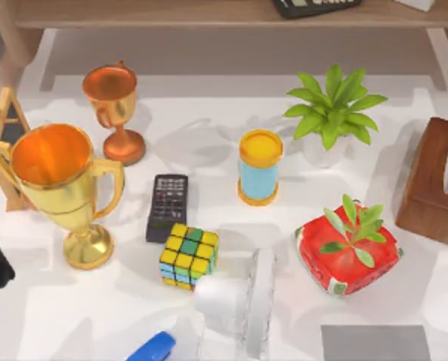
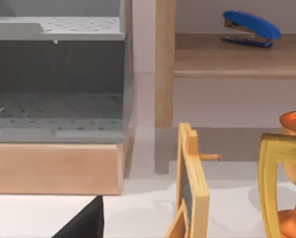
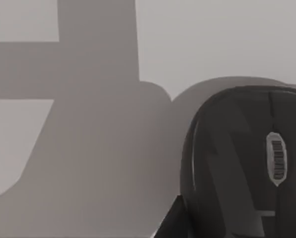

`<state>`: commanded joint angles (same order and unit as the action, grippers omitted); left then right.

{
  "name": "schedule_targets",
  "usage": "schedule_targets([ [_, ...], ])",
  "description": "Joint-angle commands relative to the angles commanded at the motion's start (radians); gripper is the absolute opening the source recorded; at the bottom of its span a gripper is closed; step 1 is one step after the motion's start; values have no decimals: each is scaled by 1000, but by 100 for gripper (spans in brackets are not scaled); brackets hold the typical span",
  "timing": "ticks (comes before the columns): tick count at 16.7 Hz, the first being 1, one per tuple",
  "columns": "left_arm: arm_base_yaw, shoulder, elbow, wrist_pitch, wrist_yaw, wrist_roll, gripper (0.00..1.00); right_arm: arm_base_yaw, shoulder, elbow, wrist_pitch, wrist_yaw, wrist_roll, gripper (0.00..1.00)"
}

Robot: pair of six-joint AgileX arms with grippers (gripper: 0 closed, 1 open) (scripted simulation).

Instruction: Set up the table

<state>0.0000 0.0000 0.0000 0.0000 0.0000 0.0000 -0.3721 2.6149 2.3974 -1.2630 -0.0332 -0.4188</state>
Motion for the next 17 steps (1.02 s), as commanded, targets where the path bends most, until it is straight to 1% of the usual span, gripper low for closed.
schedule_targets([
  [4,0,0,0,0,0,0,100,-4,-25,-3,7,-4,11,0],
  [8,0,0,0,0,0,0,100,-21,-141,-91,66,-24,77,0],
  [13,0,0,0,0,0,0,100,-29,-384,-270,178,-58,210,0],
  [17,0,0,0,0,0,0,100,15,-632,-469,248,-70,360,0],
])
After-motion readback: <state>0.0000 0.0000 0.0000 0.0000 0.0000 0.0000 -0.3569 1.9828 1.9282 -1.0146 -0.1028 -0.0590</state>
